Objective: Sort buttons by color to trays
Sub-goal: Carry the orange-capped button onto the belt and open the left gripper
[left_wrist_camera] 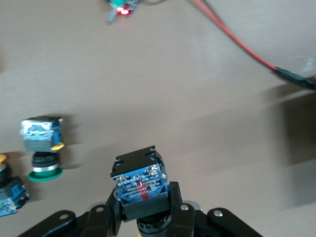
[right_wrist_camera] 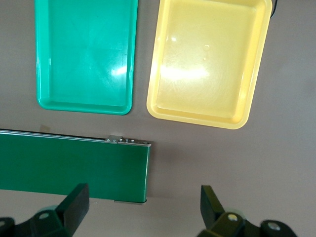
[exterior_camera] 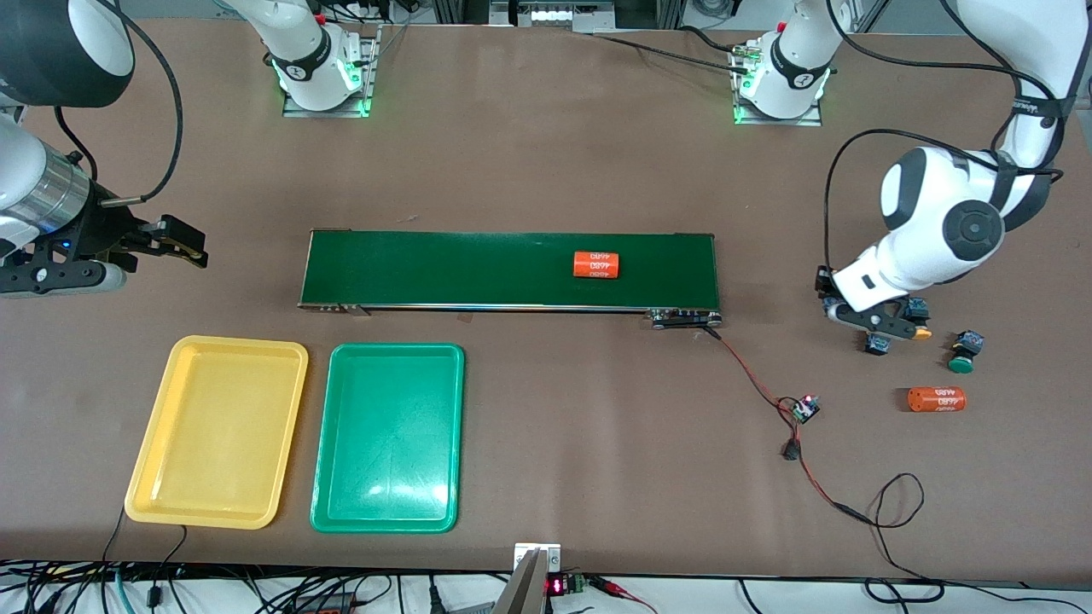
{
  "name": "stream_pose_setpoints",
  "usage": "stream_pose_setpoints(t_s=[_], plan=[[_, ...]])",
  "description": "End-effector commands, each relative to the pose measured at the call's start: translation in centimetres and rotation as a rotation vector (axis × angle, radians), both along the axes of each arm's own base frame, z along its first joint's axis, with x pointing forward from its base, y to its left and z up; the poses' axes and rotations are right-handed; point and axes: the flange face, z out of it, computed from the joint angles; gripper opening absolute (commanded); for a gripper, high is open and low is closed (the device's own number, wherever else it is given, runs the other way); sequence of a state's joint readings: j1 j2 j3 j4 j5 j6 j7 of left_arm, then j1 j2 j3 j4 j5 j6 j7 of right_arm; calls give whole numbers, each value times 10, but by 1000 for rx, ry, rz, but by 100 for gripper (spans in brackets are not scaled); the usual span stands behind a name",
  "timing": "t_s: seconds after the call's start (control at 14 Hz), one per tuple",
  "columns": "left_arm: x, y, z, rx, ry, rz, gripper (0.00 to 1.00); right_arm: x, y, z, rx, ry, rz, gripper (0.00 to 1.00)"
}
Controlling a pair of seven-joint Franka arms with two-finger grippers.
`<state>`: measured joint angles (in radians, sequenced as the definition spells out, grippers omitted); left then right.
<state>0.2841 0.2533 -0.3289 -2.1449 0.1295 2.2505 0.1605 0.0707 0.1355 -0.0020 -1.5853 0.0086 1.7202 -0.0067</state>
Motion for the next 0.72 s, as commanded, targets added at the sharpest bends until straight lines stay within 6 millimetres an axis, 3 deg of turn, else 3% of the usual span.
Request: stream_pose_setpoints(t_s=[0.0,0.29,0.65], plan=[[-6,-29,10,-32,24,2,0,-3,3,5,16,-4,8,100],[-16,-95,7,-91,46,-10,0,-2,3,4,16,-3,10,100],[-17,-156,-1,-162,65,-21,0,-2,1,4,16,-6,7,100]])
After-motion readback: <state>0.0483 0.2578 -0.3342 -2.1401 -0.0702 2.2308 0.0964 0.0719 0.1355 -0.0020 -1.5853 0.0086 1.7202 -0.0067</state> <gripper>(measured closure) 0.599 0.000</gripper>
